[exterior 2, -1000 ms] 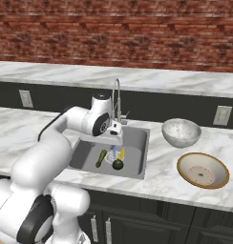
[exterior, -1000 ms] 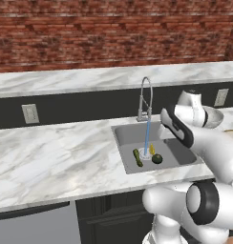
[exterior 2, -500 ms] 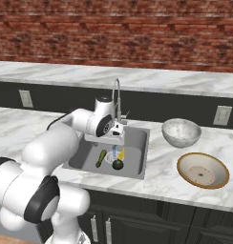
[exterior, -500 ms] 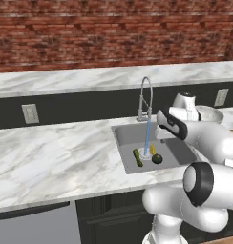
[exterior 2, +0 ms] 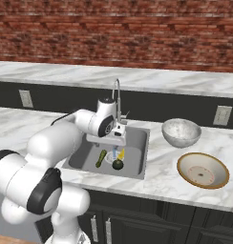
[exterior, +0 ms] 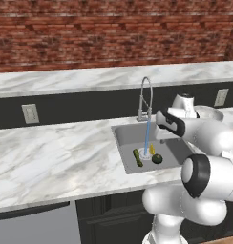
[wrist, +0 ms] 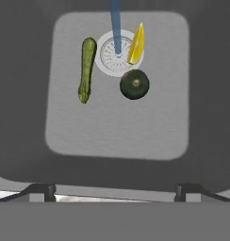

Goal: Pick the squashs from the sink and place them in one bowl. Place the lemon wedge in the other bowl. Then turn off the sink faucet.

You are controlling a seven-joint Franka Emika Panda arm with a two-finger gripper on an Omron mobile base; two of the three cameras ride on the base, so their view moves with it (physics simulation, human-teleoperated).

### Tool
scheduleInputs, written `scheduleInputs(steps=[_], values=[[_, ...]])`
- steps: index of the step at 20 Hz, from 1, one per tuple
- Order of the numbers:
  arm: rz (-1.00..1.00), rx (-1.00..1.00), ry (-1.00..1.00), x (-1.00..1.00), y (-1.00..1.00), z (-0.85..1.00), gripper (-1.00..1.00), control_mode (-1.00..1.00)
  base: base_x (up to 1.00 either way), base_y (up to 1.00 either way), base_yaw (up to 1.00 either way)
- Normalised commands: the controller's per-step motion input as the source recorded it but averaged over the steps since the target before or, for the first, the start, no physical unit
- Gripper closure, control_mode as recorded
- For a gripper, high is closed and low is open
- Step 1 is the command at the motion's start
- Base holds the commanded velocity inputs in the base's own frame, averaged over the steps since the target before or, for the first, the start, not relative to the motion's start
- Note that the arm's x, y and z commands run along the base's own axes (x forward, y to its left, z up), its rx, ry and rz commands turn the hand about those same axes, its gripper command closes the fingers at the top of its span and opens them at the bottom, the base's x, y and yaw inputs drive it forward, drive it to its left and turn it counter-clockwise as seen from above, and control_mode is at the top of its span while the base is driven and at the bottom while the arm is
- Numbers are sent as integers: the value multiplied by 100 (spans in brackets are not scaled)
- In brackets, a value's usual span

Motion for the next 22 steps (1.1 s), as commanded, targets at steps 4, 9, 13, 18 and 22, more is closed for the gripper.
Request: scheduleInputs(steps=[4, 9, 13, 18, 22], values=[[0, 0, -1, 10, 0, -21, -100, -100, 0, 0, 0], [0, 0, -10, 0, 0, -23, -100, -100, 0, 0, 0], [0, 0, -9, 0, 0, -21, -100, -100, 0, 0, 0], [0, 0, -4, 6, 0, -18, -100, -100, 0, 0, 0], [0, 0, 0, 22, 0, -17, -100, -100, 0, 0, 0]])
